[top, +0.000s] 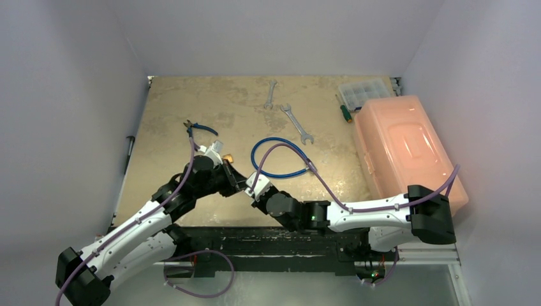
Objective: Unlock with the key
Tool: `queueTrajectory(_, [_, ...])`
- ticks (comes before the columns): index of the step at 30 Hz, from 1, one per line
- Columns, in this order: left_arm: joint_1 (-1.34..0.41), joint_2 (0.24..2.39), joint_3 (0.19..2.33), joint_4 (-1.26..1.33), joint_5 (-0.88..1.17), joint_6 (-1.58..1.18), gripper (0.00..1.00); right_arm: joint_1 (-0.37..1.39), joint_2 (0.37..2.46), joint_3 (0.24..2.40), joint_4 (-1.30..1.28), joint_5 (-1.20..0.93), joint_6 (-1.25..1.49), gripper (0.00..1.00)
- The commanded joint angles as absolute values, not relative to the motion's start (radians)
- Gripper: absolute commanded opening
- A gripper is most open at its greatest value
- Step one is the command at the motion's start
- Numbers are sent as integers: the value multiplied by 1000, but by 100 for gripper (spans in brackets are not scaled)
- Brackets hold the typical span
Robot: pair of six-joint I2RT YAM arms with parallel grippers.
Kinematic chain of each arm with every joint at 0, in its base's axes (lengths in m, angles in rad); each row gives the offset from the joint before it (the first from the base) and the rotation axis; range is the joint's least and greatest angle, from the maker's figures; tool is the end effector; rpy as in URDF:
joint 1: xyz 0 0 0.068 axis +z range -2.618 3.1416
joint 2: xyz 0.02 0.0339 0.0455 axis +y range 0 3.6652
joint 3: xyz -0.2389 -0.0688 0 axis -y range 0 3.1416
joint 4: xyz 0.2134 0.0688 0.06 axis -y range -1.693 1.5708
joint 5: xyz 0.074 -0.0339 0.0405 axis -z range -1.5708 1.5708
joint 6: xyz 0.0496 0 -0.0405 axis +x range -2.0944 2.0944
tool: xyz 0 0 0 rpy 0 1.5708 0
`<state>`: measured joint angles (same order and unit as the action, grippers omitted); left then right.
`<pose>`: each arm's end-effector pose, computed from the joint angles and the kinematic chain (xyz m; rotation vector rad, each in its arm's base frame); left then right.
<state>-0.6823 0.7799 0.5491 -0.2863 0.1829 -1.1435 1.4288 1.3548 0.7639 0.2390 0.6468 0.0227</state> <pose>0.1327 -0.1195 0.2304 -0.4153 2.3177 -1.2141 0.0701 0.2790 0.2386 -0.8510 1.6620 0.3866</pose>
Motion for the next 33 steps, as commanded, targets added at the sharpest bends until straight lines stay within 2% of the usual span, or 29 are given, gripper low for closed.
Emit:
queueTrajectory(1, [-692,775,539,-301,173,-1152,0,1437,1350,786,324,693,45,0])
queueTrajectory(20, [-693,671,580,-345,130,-1114,0,1436,1363,799,268,686,107,0])
queueTrajectory(22, [-692,663,598,-373,132,-1081,9,1437,1350,792,271,675,107,0])
queueTrajectory(24, [-693,651,615,-396,134,-1054,24,1436,1327,777,281,662,107,0])
queueTrajectory(26, [-693,642,625,-399,146,-1033,31,1436,1300,764,296,647,106,0])
queueTrajectory(29, [-693,644,639,-384,172,-1004,37,1437,1286,763,299,634,95,0])
queueTrajectory(33, [-692,671,641,-367,205,-971,37,1436,1276,771,290,631,89,0])
